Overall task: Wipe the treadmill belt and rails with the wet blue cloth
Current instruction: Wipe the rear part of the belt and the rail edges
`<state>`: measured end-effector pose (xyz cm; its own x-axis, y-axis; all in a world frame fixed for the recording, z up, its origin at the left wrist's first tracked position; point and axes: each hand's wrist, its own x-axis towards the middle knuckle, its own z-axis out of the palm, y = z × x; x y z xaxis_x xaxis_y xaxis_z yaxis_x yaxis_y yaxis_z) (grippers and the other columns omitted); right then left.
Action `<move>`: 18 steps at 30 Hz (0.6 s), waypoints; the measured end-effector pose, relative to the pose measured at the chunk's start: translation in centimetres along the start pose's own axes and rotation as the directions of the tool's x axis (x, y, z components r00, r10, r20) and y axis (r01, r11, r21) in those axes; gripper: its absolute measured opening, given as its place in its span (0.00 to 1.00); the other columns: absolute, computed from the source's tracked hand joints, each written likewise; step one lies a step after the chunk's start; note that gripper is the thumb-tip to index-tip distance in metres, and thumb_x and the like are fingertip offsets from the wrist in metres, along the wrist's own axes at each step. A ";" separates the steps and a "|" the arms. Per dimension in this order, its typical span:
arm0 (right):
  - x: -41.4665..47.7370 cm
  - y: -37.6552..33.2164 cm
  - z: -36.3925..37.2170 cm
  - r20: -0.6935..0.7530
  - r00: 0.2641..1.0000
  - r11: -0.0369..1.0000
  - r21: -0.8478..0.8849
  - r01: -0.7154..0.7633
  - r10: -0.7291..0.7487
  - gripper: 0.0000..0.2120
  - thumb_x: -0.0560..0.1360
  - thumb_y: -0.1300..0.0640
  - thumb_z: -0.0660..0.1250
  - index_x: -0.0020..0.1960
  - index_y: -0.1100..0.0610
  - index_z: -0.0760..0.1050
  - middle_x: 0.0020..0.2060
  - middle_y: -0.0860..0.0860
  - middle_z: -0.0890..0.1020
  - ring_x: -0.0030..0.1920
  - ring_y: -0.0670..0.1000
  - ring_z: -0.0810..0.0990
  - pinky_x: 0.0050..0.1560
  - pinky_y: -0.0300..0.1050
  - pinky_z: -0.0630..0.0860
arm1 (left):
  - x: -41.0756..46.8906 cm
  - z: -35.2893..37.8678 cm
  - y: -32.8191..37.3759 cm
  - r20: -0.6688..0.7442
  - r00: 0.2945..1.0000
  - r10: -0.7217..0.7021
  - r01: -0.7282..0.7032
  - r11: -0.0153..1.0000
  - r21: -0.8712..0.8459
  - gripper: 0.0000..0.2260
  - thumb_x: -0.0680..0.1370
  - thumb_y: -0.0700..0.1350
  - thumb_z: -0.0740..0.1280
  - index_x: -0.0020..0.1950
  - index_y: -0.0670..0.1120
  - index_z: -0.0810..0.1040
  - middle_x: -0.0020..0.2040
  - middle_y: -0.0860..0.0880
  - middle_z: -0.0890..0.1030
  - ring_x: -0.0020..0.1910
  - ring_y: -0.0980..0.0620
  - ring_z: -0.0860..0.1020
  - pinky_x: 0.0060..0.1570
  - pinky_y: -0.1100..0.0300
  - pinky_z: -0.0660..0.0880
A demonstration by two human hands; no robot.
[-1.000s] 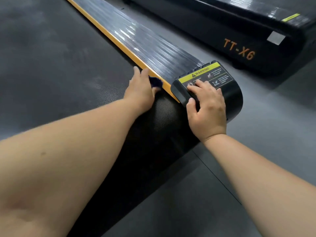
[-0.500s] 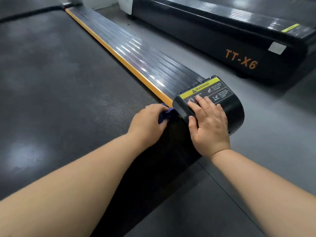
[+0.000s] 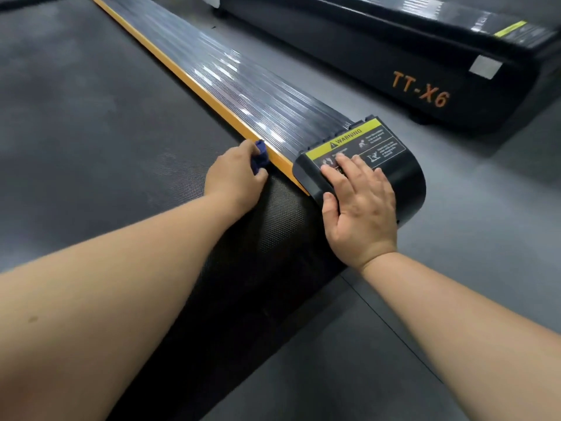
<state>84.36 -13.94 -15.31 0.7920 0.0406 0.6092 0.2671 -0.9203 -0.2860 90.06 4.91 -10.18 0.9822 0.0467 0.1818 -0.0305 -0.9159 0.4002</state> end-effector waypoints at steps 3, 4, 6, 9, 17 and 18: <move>0.1 0.0 -0.3 0.034 0.999 1.000 0.017 0.003 -0.004 0.20 0.77 0.50 0.56 0.67 0.52 0.71 0.69 0.52 0.71 0.71 0.55 0.65 0.72 0.50 0.50 | -1.6 -0.3 0.4 0.040 0.994 0.104 -0.104 0.995 0.008 0.12 0.75 0.46 0.65 0.59 0.49 0.73 0.54 0.46 0.77 0.51 0.44 0.74 0.45 0.57 0.65; 0.1 0.0 -0.4 0.042 0.999 1.000 0.026 0.000 -0.001 0.21 0.77 0.50 0.55 0.67 0.52 0.71 0.69 0.52 0.71 0.71 0.54 0.64 0.72 0.50 0.49 | -2.3 -0.3 0.6 0.054 0.990 0.132 -0.132 0.991 -0.002 0.11 0.75 0.45 0.65 0.57 0.49 0.73 0.53 0.46 0.77 0.50 0.45 0.74 0.44 0.57 0.66; 0.1 0.2 -0.6 0.065 0.998 0.998 0.057 -0.006 0.002 0.22 0.77 0.51 0.54 0.68 0.51 0.71 0.70 0.51 0.70 0.72 0.54 0.63 0.73 0.49 0.48 | -3.6 -0.3 1.2 0.065 0.984 0.168 -0.166 0.985 -0.034 0.10 0.74 0.45 0.66 0.55 0.49 0.74 0.51 0.47 0.77 0.48 0.46 0.74 0.43 0.56 0.67; 0.1 0.4 -1.0 0.093 0.996 0.991 0.135 -0.020 0.007 0.23 0.77 0.52 0.52 0.69 0.51 0.71 0.70 0.51 0.70 0.73 0.52 0.63 0.74 0.48 0.48 | -5.4 -0.3 1.8 0.072 0.972 0.226 -0.222 0.974 -0.051 0.10 0.73 0.44 0.67 0.54 0.49 0.74 0.50 0.49 0.77 0.46 0.49 0.72 0.43 0.57 0.66; 0.5 0.1 -1.8 0.166 0.985 0.975 0.204 -0.084 0.050 0.25 0.76 0.50 0.49 0.69 0.51 0.71 0.71 0.50 0.69 0.74 0.51 0.61 0.74 0.46 0.46 | -10.2 -1.9 1.1 0.176 0.828 0.532 -0.540 0.842 -0.003 0.08 0.71 0.39 0.69 0.49 0.45 0.77 0.55 0.48 0.80 0.52 0.45 0.77 0.54 0.53 0.73; 0.5 0.0 -2.0 0.186 0.981 0.975 0.204 -0.088 0.049 0.25 0.76 0.49 0.48 0.70 0.50 0.70 0.72 0.49 0.68 0.74 0.50 0.60 0.74 0.46 0.45 | -10.2 -2.3 0.9 0.187 0.818 0.544 -0.555 0.832 0.008 0.09 0.71 0.39 0.69 0.50 0.45 0.78 0.56 0.48 0.79 0.52 0.45 0.77 0.50 0.55 0.73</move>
<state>83.63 -14.75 -13.56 0.8926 0.0668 0.4459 0.3029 -0.8215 -0.4832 79.58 4.53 -9.56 0.8214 -0.5348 0.1985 -0.5692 -0.7908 0.2250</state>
